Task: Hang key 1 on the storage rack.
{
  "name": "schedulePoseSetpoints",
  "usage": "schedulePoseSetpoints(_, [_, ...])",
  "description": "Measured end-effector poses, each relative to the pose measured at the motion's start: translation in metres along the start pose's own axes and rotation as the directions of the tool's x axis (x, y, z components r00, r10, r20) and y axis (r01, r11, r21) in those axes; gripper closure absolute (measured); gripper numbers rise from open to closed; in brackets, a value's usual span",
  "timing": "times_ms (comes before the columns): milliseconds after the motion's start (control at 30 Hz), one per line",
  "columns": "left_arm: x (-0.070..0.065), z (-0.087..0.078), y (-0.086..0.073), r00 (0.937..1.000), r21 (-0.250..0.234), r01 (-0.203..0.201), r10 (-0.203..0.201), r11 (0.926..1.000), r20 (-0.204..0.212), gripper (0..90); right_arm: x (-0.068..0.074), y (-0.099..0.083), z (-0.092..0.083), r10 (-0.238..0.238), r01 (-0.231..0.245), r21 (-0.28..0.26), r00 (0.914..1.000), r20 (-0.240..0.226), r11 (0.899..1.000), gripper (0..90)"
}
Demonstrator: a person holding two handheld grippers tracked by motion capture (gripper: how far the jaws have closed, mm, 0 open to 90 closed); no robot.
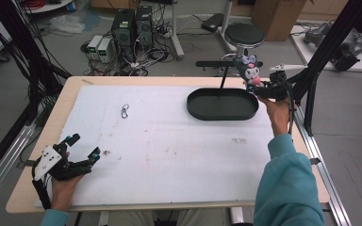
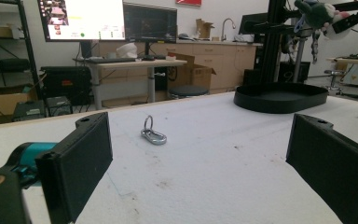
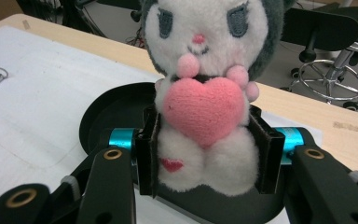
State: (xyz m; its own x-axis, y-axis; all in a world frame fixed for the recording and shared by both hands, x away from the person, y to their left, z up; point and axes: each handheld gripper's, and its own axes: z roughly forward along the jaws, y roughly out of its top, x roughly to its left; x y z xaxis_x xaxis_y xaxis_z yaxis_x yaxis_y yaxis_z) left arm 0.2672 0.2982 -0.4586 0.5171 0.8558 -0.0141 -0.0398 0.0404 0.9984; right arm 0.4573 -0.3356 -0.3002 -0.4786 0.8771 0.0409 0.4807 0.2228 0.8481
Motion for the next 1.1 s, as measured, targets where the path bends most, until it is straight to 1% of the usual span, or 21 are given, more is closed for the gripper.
schedulePoseSetpoints(200, [0.000, 0.000, 0.000, 1.0000, 0.000, 0.000, 0.000, 1.0000, 0.000, 7.2, -0.002, 0.000, 0.002, 0.014, -0.014, -0.001, 0.9998, 0.010, 1.000, 54.2])
schedulePoseSetpoints(300, [0.000, 0.000, 0.000, 1.0000, -0.001, 0.000, 0.000, 1.0000, 0.000, 7.2, -0.004, -0.001, 0.003, 0.026, -0.026, -0.001, 0.9997, 0.002, 1.000, 54.1])
schedulePoseSetpoints(367, [0.000, 0.000, 0.000, 1.0000, -0.001, 0.000, 0.000, 1.0000, 0.001, 7.2, -0.007, -0.002, 0.006, 0.037, -0.037, 0.004, 0.9993, 0.008, 0.999, 54.1])
schedulePoseSetpoints(567, [0.000, 0.000, 0.000, 1.0000, 0.001, -0.001, 0.001, 1.0000, 0.000, 7.1, -0.009, -0.003, 0.009, 0.049, -0.049, 0.008, 0.9987, 0.016, 0.999, 54.1])
schedulePoseSetpoints(700, [0.000, 0.000, 0.000, 1.0000, -0.001, 0.000, 0.000, 1.0000, 0.001, 7.2, -0.013, -0.005, 0.012, 0.061, -0.061, 0.031, 0.9980, 0.015, 0.998, 53.9])
schedulePoseSetpoints(1000, [0.000, 0.000, 0.000, 1.0000, 0.000, -0.004, 0.004, 1.0000, 0.003, 7.1, -0.014, -0.008, 0.016, 0.049, -0.051, 0.079, 0.9984, 0.029, 0.996, 53.6])
schedulePoseSetpoints(1100, [0.000, 0.000, 0.000, 1.0000, -0.002, -0.002, 0.002, 1.0000, 0.002, 7.1, -0.015, -0.010, 0.017, 0.053, -0.055, 0.080, 0.9982, 0.027, 0.995, 53.6])
